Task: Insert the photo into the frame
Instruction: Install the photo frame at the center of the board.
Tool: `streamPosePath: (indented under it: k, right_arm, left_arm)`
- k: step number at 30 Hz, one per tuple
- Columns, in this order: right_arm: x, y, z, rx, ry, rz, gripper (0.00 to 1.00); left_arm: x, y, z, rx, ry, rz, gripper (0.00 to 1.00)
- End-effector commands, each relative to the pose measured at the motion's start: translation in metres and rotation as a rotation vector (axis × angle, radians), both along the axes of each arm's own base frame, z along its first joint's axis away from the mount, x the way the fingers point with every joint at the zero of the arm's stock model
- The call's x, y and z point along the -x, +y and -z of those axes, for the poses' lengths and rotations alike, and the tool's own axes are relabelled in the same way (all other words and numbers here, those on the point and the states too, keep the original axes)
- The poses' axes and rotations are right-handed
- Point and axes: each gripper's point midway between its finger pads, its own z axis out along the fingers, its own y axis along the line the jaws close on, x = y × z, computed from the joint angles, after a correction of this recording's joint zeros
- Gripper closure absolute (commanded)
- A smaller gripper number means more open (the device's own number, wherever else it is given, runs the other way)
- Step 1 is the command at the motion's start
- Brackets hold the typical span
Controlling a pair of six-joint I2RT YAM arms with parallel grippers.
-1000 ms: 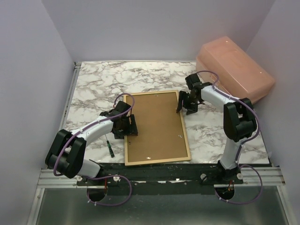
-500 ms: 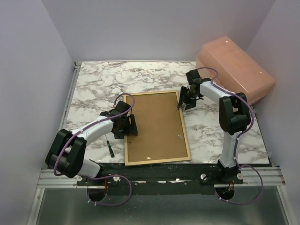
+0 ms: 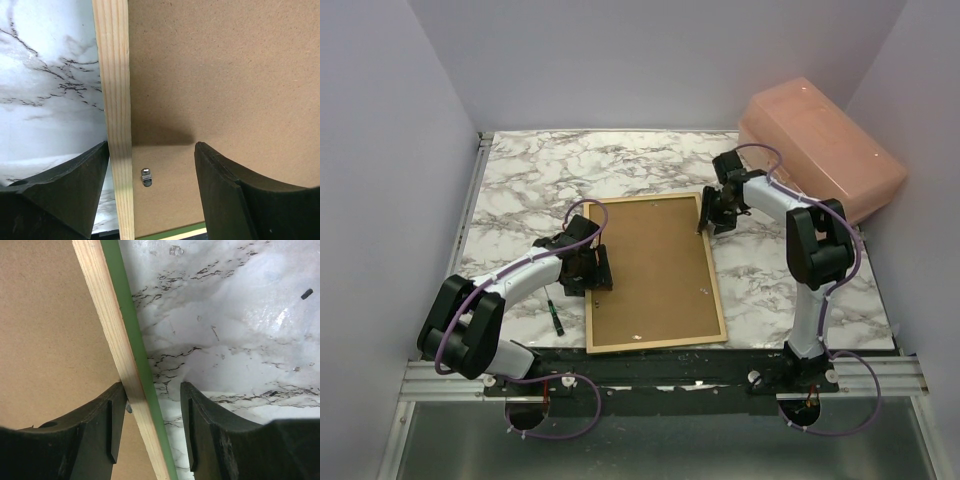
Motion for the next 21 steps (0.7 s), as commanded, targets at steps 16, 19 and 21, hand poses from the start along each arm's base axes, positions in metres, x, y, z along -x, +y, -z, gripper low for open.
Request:
streamPosePath:
  k: [16,19,21]
  right_arm:
    - [0.053,0.039,-0.018,-0.107,0.089,-0.168,0.2]
    - [0.033,0.024,-0.024,-0.048,0.031,-0.101,0.23]
    - [0.021,0.018,-0.03,-0.037,0.002,-0.068,0.26]
  left_arm:
    - [0.003,-0.007,0.011,0.012,0.025,0.025,0.3]
    - [0.005,-0.006,0.011,0.009,0.024,0.025,0.3]
    - [0.005,-0.005,0.011,0.007,0.023,0.027,0.3]
